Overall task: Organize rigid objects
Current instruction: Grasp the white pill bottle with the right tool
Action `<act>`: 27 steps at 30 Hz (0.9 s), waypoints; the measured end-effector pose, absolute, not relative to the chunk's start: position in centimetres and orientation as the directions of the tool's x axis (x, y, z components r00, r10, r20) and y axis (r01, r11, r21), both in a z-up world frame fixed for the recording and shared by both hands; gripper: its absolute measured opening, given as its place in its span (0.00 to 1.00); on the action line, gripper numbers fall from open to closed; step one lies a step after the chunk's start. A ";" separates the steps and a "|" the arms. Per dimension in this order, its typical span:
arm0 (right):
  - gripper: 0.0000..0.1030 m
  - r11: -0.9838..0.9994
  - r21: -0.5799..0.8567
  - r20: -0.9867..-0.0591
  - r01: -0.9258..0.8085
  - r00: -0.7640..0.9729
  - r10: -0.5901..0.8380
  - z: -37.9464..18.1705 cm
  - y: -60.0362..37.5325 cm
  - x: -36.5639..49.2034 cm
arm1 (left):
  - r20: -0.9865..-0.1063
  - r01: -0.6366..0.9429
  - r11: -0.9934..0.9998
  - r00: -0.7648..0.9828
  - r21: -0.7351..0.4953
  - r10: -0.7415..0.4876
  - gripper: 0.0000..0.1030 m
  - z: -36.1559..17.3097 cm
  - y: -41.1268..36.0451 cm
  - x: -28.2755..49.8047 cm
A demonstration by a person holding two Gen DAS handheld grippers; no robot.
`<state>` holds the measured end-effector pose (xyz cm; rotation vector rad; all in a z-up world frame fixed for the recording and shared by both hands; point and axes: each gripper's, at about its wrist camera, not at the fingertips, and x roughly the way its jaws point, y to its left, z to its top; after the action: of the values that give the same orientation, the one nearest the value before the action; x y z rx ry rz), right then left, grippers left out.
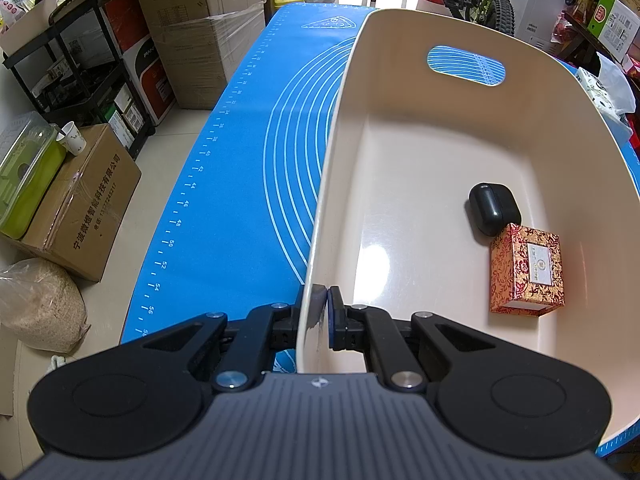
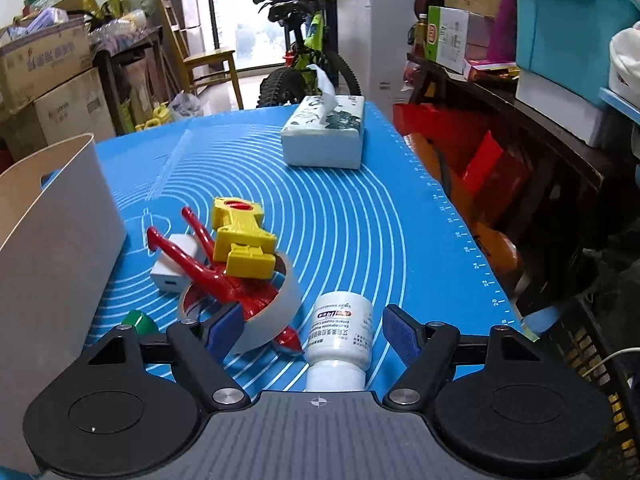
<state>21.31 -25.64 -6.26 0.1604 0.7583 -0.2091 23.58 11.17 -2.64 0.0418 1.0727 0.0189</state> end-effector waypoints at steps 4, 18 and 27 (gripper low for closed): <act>0.74 0.966 0.042 -0.681 0.256 0.715 -0.160 -6.0 -25.5 20.8 | -0.878 0.005 0.999 0.478 0.043 0.036 0.10 -2.6 11.2 23.5; 0.42 0.962 0.038 -0.739 0.270 0.655 -0.155 -7.6 -26.2 21.2 | -0.878 0.005 0.999 0.478 0.043 0.036 0.10 -2.7 11.2 23.5; 0.43 0.953 0.044 -0.685 0.300 0.704 -0.190 -5.4 -25.2 20.5 | -0.877 0.005 0.999 0.478 0.047 0.038 0.10 -2.7 11.3 23.5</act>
<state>20.50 -25.22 -5.37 0.1568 0.7426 -0.2735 23.48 11.30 -2.69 0.0449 1.0719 0.0203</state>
